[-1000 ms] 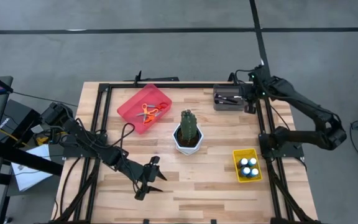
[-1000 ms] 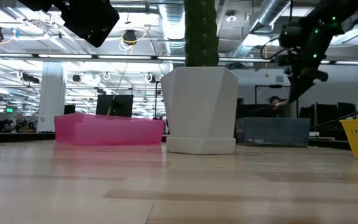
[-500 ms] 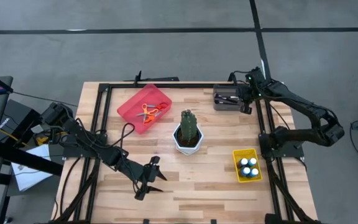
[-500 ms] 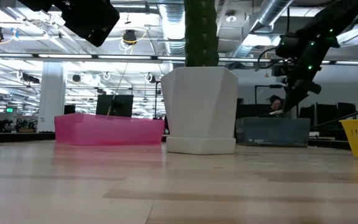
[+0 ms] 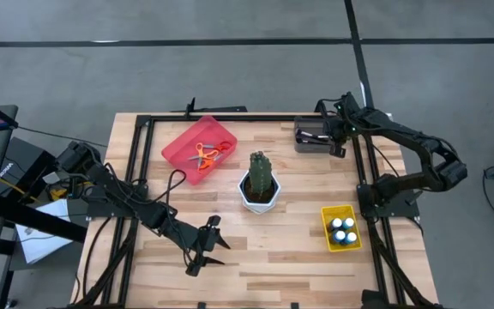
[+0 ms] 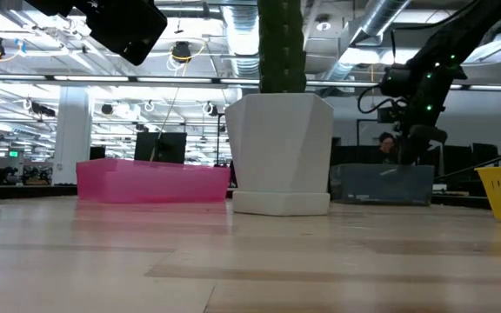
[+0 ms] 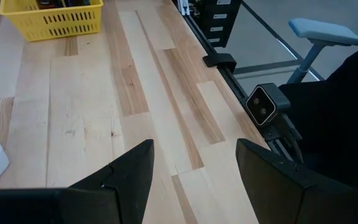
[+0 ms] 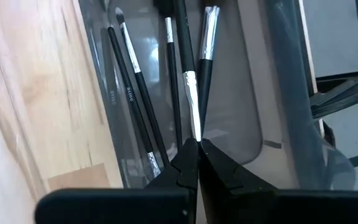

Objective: Pick & Place Paint Supplies
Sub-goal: Put the foundation brush into the black bin, then return to Home Position

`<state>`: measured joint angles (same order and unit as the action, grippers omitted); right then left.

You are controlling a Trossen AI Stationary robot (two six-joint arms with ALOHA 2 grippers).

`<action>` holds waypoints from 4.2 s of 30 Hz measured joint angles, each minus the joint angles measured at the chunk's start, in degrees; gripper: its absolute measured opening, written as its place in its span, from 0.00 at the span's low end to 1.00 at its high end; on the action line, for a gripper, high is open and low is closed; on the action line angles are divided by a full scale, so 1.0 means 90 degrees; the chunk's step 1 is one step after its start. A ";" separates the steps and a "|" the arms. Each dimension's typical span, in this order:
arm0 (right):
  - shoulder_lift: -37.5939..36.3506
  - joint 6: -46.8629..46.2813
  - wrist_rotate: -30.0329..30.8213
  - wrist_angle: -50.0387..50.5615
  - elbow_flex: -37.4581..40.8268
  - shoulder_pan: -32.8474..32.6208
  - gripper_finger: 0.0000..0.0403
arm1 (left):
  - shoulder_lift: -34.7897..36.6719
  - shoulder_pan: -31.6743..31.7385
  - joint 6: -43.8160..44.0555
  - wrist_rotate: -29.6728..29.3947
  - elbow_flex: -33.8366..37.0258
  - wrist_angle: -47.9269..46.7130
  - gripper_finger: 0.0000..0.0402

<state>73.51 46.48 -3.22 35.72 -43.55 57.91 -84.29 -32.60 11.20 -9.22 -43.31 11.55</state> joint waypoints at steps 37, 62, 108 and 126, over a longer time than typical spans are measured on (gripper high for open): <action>-0.0002 -0.0331 -0.0048 0.0163 -0.0007 0.0000 0.04 | 0.0000 0.0000 0.0001 -0.0019 0.0002 0.0000 0.55; -0.0614 -0.0739 -0.0845 0.0081 -0.0374 -0.0012 0.14 | 0.0000 0.0000 -0.0272 -0.0034 0.0002 -0.0017 0.55; -0.3277 -0.6093 -0.0474 -0.5855 0.2591 -0.6666 0.00 | 0.0546 0.0535 -0.1359 -0.1270 0.0002 -0.0338 0.55; -0.4601 -0.5250 0.1404 -0.6270 0.3773 -0.8650 0.00 | 0.0540 0.0537 -0.0991 -0.1274 0.0002 -0.0338 0.55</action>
<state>32.10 -0.77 9.41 -20.71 -9.59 -19.94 -79.43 -27.77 2.27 -20.69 -43.29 8.51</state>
